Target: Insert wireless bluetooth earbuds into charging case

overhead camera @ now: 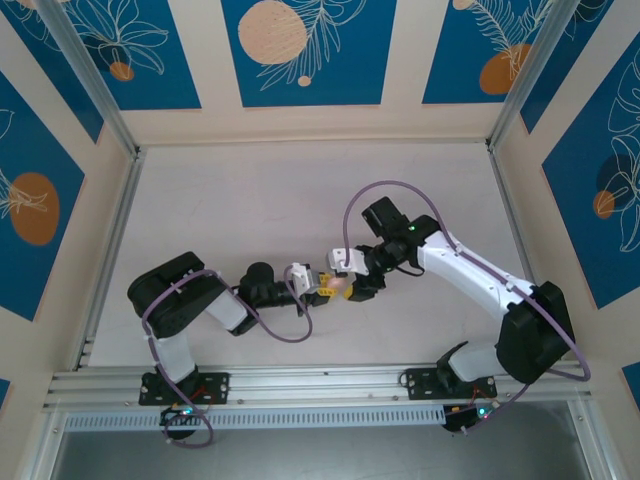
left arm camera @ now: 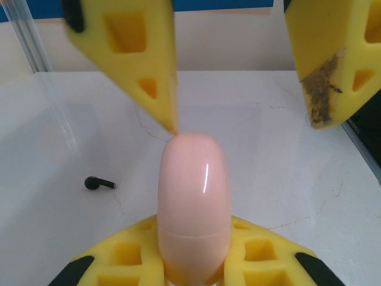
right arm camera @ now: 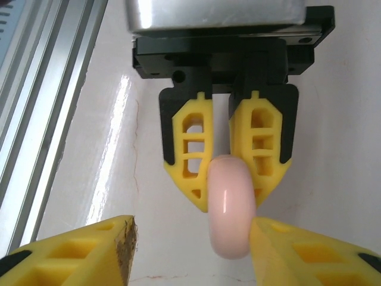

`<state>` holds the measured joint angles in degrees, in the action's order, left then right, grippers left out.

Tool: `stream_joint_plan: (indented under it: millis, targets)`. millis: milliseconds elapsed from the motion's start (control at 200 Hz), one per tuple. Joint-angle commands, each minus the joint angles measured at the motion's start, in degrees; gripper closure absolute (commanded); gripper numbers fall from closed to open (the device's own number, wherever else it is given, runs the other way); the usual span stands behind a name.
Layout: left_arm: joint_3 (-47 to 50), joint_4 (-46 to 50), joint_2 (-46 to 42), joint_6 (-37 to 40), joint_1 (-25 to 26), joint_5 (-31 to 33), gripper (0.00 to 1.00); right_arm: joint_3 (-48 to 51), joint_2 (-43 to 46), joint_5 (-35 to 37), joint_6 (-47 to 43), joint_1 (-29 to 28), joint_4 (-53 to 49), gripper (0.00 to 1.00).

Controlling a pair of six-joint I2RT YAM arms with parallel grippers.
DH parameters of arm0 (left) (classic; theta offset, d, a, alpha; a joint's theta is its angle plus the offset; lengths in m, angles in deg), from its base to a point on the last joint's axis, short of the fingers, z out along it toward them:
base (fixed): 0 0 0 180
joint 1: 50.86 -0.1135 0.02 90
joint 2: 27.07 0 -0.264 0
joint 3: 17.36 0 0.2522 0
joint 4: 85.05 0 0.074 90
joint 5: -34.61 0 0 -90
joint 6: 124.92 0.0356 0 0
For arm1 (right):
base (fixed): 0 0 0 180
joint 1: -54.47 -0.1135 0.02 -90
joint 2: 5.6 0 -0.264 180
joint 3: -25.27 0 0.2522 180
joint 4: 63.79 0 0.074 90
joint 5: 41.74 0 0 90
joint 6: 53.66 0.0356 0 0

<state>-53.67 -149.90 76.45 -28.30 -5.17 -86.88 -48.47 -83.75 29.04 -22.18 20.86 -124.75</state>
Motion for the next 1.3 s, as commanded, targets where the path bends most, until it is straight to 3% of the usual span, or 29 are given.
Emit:
stream_joint_plan:
  millis: [0, 135, 360, 1295]
  targets:
    - [0.20, -2.00, -1.40, 1.16, 0.67, -1.03, 0.96, 2.18, 3.11, 0.13, 1.79, 1.48, 1.29, 0.51]
    - [0.31, -2.03, -1.57, 1.29, 0.67, -1.12, 0.96, 4.73, 5.74, 0.24, 1.40, 3.69, 7.42, 0.52]
    - [0.15, -1.99, -1.40, 1.32, 0.71, -1.33, 0.96, 7.19, 5.49, 1.03, -1.56, 2.69, 12.95, 0.54]
    - [0.05, -2.03, -1.48, 1.16, 0.71, -1.44, 0.96, 6.13, -0.46, 0.06, -2.65, 0.08, 11.58, 0.67]
